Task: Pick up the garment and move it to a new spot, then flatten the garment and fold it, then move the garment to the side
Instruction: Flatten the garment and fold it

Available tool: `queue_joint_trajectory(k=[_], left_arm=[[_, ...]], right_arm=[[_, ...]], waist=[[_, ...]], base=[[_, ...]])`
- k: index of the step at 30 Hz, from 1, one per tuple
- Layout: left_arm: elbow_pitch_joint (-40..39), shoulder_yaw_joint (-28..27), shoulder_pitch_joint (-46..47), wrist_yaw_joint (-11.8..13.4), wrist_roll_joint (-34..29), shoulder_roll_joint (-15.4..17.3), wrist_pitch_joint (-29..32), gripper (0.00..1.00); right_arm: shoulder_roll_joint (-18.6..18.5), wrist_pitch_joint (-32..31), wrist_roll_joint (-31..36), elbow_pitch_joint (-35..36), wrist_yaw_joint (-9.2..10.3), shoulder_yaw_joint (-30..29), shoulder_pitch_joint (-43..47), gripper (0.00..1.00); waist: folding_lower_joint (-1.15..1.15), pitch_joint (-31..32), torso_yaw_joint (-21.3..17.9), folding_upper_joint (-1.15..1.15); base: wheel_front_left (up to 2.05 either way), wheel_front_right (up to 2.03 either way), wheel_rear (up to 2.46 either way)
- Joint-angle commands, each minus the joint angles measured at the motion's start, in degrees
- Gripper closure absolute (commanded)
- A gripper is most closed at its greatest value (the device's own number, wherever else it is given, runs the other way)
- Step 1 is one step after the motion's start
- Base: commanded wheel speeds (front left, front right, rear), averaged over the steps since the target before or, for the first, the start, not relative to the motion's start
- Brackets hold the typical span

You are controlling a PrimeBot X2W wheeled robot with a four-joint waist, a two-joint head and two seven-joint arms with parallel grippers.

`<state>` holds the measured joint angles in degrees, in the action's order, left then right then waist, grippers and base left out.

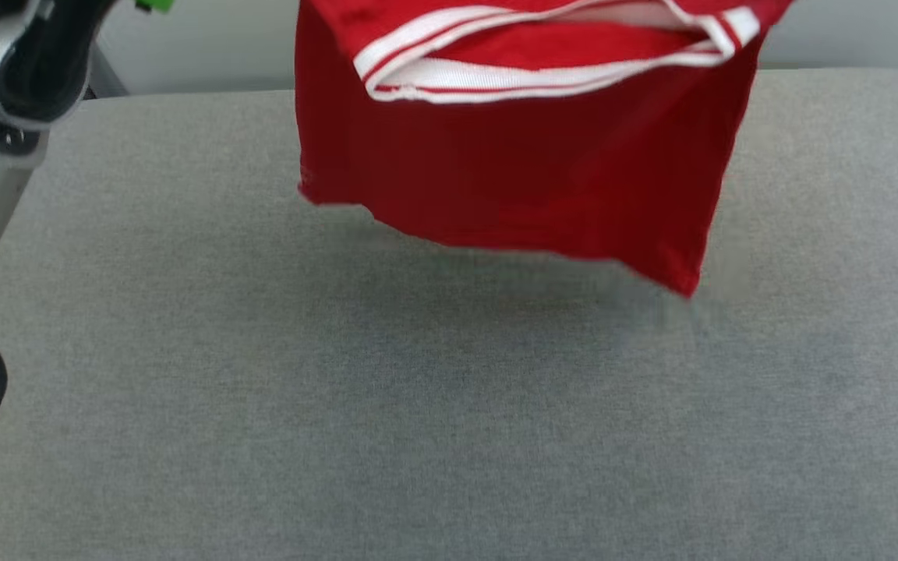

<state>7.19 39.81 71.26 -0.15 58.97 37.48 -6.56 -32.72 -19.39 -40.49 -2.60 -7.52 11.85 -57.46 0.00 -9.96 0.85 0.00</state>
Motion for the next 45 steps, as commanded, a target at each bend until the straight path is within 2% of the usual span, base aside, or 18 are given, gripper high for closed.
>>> queue_joint_trajectory(k=[1, 11, 17, 22, 28, 34, 45], left_arm=[[1.95, -0.21, 2.93, -0.27, -0.78, -1.29, -0.36, 1.00], [18.63, -0.07, 19.19, -2.91, -5.48, -7.38, -1.95, 1.00], [26.94, -0.95, 25.31, -4.55, -6.17, -8.89, -4.23, 1.00], [30.14, -0.81, 26.03, -6.00, -6.53, -8.80, -6.16, 1.00], [30.83, -0.16, 22.07, -6.87, -7.01, -7.90, -7.77, 1.00], [27.66, -1.40, 13.03, -6.81, -8.37, -5.25, -8.37, 1.00], [12.41, -11.09, -14.84, -1.35, -11.18, -2.84, -8.42, 1.00]], right_arm=[[0.37, 0.39, 0.75, -1.74, 0.03, 0.70, -3.51, 1.00], [1.78, 6.01, 5.32, -16.96, 0.03, 6.29, -24.74, 1.00], [2.94, 10.71, 6.31, -25.13, 0.03, 9.09, -33.82, 1.00], [4.33, 14.45, 5.78, -29.86, 0.03, 11.60, -35.83, 1.00], [4.78, 18.74, 3.33, -32.68, 0.03, 15.67, -32.50, 1.00], [3.93, 22.96, -0.06, -32.80, 0.03, 18.72, -24.39, 1.00], [0.10, 30.02, -3.93, -26.72, 0.03, 23.47, -1.25, 1.00]], waist=[[0.00, -5.44, -0.23, 0.00], [0.00, -16.05, -0.54, 0.00], [0.00, -20.39, -0.77, 0.00], [0.00, -21.89, -0.77, 0.00], [0.00, -20.90, -0.94, 0.00], [0.00, -17.35, -1.19, 0.00], [0.00, -7.94, -1.00, 0.00]], base=[[0.00, 0.00, 0.00], [0.00, 0.00, 0.00], [0.00, 0.00, 0.00], [0.00, 0.00, 0.00], [0.00, 0.00, 0.00], [0.00, 0.00, 0.00], [0.00, 0.00, 0.00]])
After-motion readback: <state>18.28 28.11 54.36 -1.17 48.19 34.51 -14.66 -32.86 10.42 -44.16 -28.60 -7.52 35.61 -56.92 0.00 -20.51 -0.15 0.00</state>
